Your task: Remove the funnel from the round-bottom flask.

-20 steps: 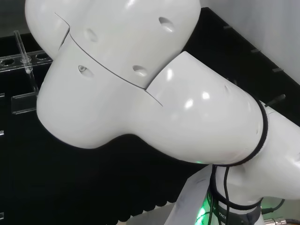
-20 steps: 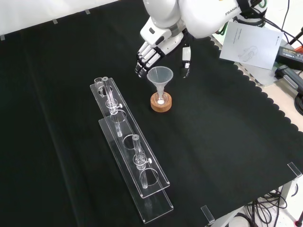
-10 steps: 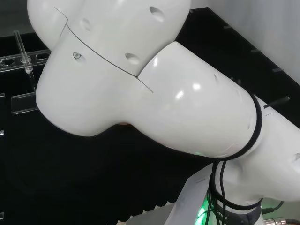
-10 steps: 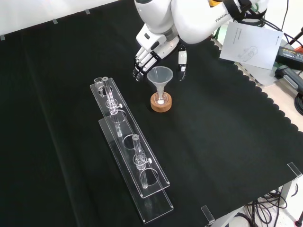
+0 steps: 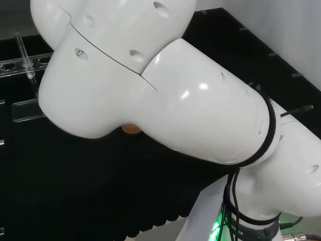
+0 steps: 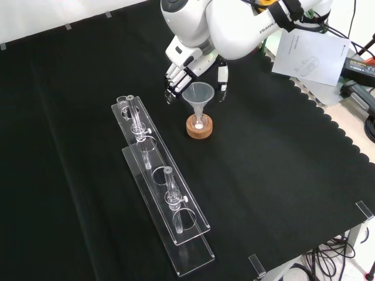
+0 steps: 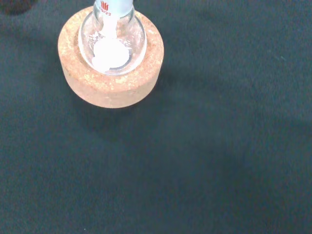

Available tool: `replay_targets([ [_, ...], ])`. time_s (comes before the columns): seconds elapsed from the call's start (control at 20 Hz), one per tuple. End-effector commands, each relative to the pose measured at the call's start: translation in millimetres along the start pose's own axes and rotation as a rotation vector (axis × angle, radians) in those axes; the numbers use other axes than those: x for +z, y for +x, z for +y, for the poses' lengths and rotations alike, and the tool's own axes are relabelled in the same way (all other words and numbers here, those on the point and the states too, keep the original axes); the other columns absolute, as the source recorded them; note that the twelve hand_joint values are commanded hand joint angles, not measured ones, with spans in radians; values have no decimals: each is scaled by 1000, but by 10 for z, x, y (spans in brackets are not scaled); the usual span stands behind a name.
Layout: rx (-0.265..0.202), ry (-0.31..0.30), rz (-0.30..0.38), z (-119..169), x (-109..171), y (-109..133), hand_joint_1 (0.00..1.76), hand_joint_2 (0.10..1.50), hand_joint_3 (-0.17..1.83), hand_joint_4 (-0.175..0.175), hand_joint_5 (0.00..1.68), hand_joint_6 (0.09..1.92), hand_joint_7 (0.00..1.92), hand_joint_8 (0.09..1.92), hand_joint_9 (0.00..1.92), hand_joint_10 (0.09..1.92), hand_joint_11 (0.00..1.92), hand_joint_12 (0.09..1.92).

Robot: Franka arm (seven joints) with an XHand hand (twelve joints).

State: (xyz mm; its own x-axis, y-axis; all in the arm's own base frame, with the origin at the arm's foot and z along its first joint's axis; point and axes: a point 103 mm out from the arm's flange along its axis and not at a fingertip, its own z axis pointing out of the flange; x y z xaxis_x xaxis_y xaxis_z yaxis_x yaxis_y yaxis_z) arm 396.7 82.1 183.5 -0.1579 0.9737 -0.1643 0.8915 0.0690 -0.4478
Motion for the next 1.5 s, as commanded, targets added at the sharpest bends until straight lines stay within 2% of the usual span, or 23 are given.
replay_targets([
  [0.05, 0, 32, -36, 62, 51, 92, 648, 764, 163, 5, 78, 87, 41, 674, 282, 805, 345, 1475],
  [0.2, -11, 26, -42, 53, 67, 8, 655, 761, 178, 3, 95, 87, 61, 689, 342, 780, 377, 1457],
  [0.4, 13, 0, -56, 55, 70, 118, 658, 759, 211, -4, 132, 87, 128, 698, 455, 712, 411, 1432],
  [0.6, 33, -52, -91, 56, 16, 194, 641, 802, 293, -26, 248, 87, 320, 691, 694, 593, 521, 1355],
  [0.65, 33, -70, -81, 71, -16, 267, 638, 813, 317, -31, 283, 87, 370, 687, 763, 563, 547, 1335],
  [0.75, 12, -99, -90, 15, -44, 146, 639, 831, 358, -37, 352, 87, 462, 680, 874, 511, 598, 1299],
  [0.8, 34, -96, -129, 10, -77, 131, 647, 839, 375, -40, 383, 87, 504, 678, 925, 492, 624, 1281],
  [0.9, 53, -82, -118, 8, -118, 98, 673, 855, 400, -43, 422, 87, 557, 676, 992, 468, 670, 1250],
  [0.95, 286, 43, -378, 239, -268, 135, 687, 861, 408, -45, 429, 87, 568, 676, 1009, 463, 682, 1243],
  [1.0, 208, 48, -320, 510, -495, 321, 699, 864, 416, -46, 433, 87, 575, 676, 1023, 456, 695, 1233],
  [1.1, 166, -49, -219, 319, -467, 499, 712, 867, 425, -48, 434, 87, 579, 675, 1040, 448, 711, 1221],
  [1.15, 148, -81, -203, 144, -419, 431, 715, 867, 427, -49, 433, 87, 575, 673, 1044, 446, 715, 1219],
  [1.2, 139, -92, -195, 79, -425, 511, 717, 867, 428, -49, 433, 87, 569, 670, 1047, 444, 717, 1217],
  [1.3, 122, -108, -138, -103, -465, 356, 720, 863, 429, -49, 431, 87, 554, 666, 1049, 442, 719, 1214],
  [1.4, 99, -118, -119, -184, -563, 180, 724, 857, 429, -49, 430, 87, 545, 665, 1050, 439, 719, 1211],
  [1.5, 83, -129, -128, -222, -664, 34, 726, 847, 438, -48, 430, 87, 537, 674, 1054, 429, 721, 1203],
])
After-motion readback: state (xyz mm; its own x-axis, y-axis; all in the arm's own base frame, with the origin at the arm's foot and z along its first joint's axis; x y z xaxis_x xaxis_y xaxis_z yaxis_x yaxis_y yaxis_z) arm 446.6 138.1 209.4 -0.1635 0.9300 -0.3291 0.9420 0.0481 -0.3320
